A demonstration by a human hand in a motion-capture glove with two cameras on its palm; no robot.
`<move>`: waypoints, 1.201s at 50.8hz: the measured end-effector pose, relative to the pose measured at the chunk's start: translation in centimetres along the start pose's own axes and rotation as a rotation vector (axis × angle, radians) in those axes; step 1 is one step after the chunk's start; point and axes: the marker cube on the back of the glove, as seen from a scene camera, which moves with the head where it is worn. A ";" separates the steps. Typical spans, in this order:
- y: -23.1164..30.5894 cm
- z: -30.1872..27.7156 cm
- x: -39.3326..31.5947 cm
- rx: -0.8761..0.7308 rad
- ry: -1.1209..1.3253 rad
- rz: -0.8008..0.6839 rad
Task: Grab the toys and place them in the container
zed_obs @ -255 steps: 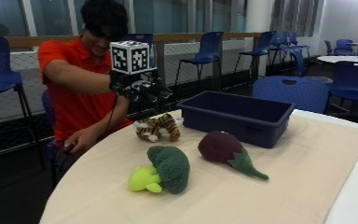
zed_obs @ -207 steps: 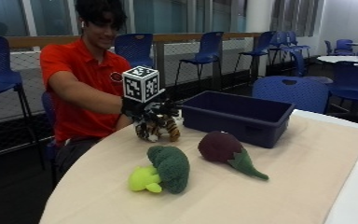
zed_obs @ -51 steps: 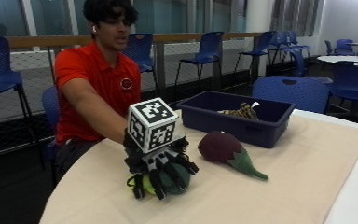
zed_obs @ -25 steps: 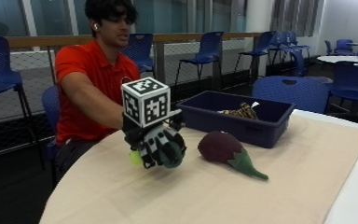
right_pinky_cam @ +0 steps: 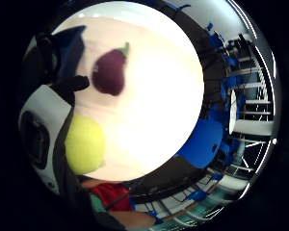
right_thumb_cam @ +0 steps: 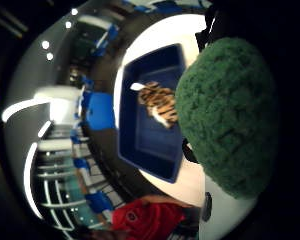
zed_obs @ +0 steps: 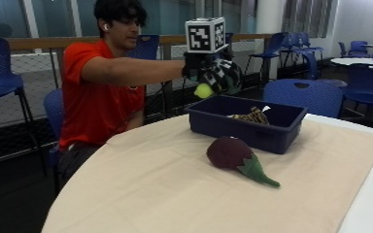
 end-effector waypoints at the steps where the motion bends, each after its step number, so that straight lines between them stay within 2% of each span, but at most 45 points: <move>1: -0.2 0.0 -0.9 -0.005 -0.006 -0.011; 14: -2.1 0.6 -11.5 -0.058 -0.047 -0.147; 23: -2.0 2.4 -13.7 -0.147 0.027 -0.163; 27: -2.0 3.2 -12.4 -0.190 0.076 -0.140; 35: -1.9 2.1 -8.6 -0.100 -0.132 -0.181; 40: -2.3 1.4 -5.0 -0.024 -0.145 -0.108; 50: -2.8 2.5 3.7 -0.086 -0.080 0.090; 61: -3.8 6.3 9.5 -0.101 -0.044 0.184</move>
